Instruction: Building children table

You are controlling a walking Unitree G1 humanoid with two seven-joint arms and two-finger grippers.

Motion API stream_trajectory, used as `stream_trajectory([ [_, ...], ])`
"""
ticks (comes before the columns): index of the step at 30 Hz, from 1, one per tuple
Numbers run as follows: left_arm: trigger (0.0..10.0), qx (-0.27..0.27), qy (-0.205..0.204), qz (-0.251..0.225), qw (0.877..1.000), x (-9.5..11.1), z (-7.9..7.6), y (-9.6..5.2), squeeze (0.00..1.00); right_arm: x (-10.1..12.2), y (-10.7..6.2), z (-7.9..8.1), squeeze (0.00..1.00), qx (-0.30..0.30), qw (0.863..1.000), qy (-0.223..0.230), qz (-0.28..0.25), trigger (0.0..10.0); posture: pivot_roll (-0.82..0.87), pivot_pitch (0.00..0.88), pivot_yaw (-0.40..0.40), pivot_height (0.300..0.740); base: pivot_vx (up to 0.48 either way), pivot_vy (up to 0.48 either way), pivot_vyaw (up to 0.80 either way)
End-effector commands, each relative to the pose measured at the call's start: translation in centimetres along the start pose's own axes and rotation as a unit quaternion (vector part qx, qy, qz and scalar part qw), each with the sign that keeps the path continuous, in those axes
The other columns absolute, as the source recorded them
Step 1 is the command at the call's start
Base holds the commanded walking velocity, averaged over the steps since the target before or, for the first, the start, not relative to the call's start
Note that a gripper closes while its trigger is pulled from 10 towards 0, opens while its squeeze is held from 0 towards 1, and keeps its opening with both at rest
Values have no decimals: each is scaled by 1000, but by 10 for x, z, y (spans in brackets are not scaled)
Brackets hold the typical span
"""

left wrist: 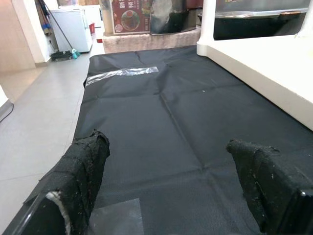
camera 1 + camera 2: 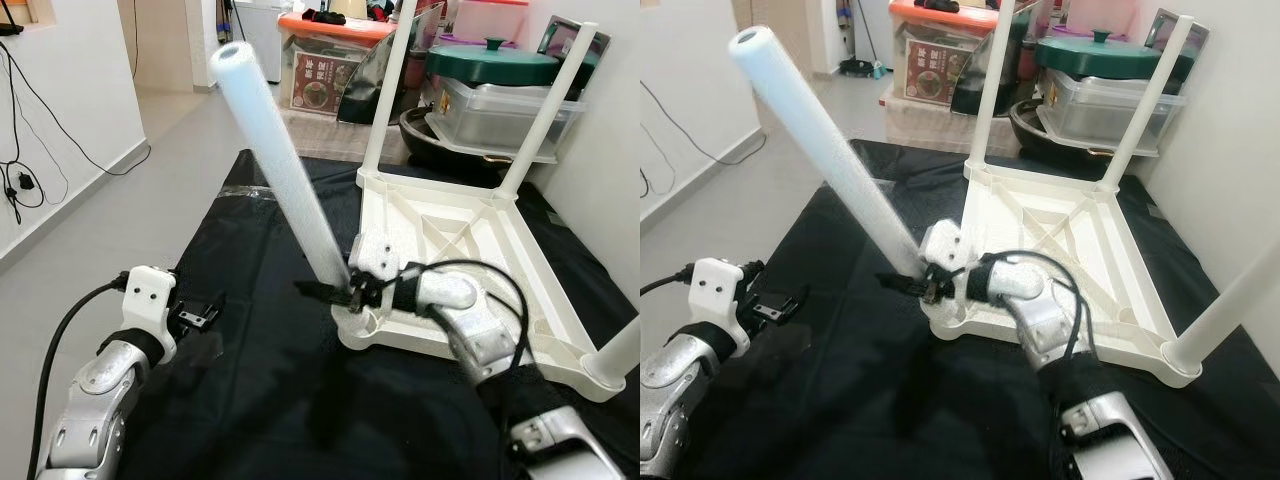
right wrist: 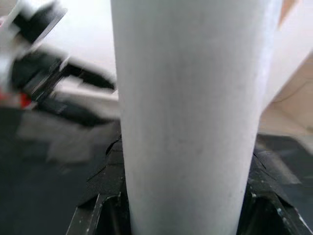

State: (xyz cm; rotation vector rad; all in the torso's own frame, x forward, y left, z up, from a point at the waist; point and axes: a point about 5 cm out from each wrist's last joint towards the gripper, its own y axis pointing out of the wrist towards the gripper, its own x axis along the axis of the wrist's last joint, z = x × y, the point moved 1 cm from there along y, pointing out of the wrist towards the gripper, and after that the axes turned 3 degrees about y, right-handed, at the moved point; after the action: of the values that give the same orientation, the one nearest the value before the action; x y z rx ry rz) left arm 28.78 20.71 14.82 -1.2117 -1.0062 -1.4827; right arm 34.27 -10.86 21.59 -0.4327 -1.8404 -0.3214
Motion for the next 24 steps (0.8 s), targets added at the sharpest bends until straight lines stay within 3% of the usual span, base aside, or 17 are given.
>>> stream_trajectory([
  [1, 10000, -4, -8, -2, 1000, 0, -3, 0, 1000, 3, -4, -4, 0, -4, 1000, 12, -10, 0, 192, 0, -123, 740, 0, 0, 0],
  [7, 10000, -9, -9, 0, 1000, -2, -6, 2, 1000, -14, -5, 2, 0, 4, 999, -14, 29, 0, 188, 0, -119, 740, 0, 0, 0],
  [24, 10000, -9, -9, 6, 1000, -4, -5, 2, 1000, -41, -6, 31, 0, 66, 995, -14, 69, 0, 189, 0, -121, 740, 0, 0, 0],
])
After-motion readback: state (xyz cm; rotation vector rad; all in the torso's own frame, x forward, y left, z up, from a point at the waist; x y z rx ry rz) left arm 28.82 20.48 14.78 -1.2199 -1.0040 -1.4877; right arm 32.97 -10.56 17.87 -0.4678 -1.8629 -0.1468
